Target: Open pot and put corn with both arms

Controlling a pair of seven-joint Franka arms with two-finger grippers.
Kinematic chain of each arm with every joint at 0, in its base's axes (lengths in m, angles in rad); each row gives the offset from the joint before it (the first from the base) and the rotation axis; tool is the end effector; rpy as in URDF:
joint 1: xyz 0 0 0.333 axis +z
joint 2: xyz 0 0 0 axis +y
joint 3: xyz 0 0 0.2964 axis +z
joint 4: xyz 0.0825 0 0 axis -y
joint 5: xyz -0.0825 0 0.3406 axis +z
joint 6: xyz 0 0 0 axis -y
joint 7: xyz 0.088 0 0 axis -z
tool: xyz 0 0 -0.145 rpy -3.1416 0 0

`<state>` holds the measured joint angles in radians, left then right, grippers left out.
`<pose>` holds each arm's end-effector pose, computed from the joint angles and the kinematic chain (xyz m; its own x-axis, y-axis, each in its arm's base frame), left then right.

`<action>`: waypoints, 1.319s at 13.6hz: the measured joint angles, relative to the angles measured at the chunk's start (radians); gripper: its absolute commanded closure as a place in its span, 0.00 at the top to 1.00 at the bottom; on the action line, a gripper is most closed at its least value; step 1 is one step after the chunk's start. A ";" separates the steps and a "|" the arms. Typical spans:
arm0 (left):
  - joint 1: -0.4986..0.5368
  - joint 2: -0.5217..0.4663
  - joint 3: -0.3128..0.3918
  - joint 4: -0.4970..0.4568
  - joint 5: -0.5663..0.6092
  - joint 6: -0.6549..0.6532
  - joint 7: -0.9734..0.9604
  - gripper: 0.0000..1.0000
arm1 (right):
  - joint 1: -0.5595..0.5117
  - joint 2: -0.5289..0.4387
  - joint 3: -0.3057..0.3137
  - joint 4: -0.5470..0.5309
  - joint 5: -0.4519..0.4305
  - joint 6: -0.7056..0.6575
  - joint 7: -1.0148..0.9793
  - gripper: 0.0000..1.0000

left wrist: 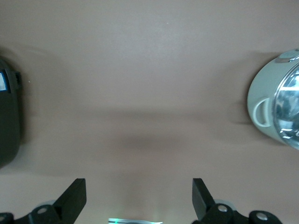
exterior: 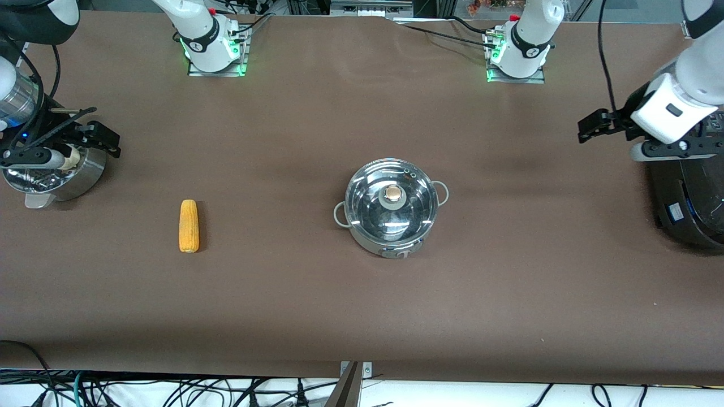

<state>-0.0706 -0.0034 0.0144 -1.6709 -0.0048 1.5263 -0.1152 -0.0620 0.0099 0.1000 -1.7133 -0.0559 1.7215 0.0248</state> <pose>0.4944 -0.0285 0.5230 0.9883 0.0593 -0.1404 0.0583 -0.9982 -0.0114 0.5223 0.0124 0.5135 0.9998 0.0216 -0.0005 0.0216 -0.9983 0.0543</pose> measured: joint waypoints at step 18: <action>0.059 -0.016 0.027 0.053 0.000 -0.053 0.033 1.00 | 0.000 0.000 0.000 0.000 0.000 0.000 0.000 1.00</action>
<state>-0.0115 -0.0198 0.0412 -1.6181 -0.0048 1.4738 -0.0822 -0.0620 0.0100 0.1000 -1.7133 -0.0558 1.7215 0.0245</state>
